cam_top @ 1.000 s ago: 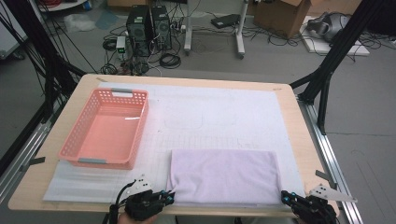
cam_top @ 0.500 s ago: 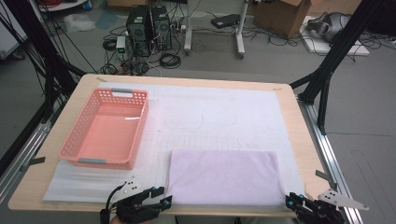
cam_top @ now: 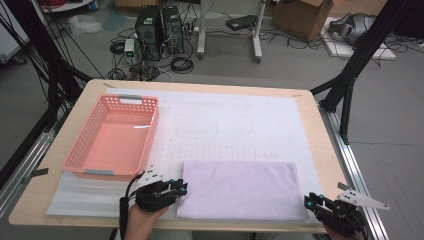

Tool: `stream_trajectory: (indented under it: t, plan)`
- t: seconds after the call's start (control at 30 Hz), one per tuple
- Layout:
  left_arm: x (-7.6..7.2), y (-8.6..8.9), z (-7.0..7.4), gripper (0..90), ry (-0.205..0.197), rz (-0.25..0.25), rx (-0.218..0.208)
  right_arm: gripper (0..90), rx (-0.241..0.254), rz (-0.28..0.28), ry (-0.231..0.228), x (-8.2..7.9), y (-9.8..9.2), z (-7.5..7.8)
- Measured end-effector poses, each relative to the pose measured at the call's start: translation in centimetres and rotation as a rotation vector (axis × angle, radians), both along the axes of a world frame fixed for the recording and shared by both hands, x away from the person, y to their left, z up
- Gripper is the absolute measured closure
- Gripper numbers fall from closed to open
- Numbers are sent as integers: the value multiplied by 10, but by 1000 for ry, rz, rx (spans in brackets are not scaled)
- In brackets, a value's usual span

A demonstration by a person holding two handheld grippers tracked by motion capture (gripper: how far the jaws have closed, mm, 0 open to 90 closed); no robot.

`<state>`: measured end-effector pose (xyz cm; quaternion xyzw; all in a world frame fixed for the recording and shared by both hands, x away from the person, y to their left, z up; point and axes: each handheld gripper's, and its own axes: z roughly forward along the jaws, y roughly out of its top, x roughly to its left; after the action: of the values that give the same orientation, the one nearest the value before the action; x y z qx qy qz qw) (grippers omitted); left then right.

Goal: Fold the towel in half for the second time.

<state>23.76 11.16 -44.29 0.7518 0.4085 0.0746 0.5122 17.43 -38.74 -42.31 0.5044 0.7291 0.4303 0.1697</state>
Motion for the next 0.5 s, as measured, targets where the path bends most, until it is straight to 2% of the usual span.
stream_trajectory:
  t: [0.1, 0.2, 0.27, 0.3, 0.37, 0.47, 0.5]
  plan:
    - [14, -9, -3, 728, 5, 0, 34, 682, -1, 12, 5, 11, -3, -2]
    - [28, -17, -8, 722, 4, 21, 105, 682, -7, 26, 10, 21, -5, -3]
    - [35, -21, -8, 736, -13, 42, 140, 682, -8, 31, 19, 28, -7, -4]
    - [37, -23, -7, 738, -49, 54, 190, 682, -8, 32, 19, 32, -8, -5]
    - [41, -26, -7, 756, -90, 72, 248, 682, -9, 33, 27, 38, -9, -5]
    - [46, -27, -6, 755, -123, 99, 288, 682, -16, 39, 25, 48, -11, -7]
    - [48, -27, -5, 743, -123, 113, 289, 682, -18, 38, 28, 51, -11, -7]
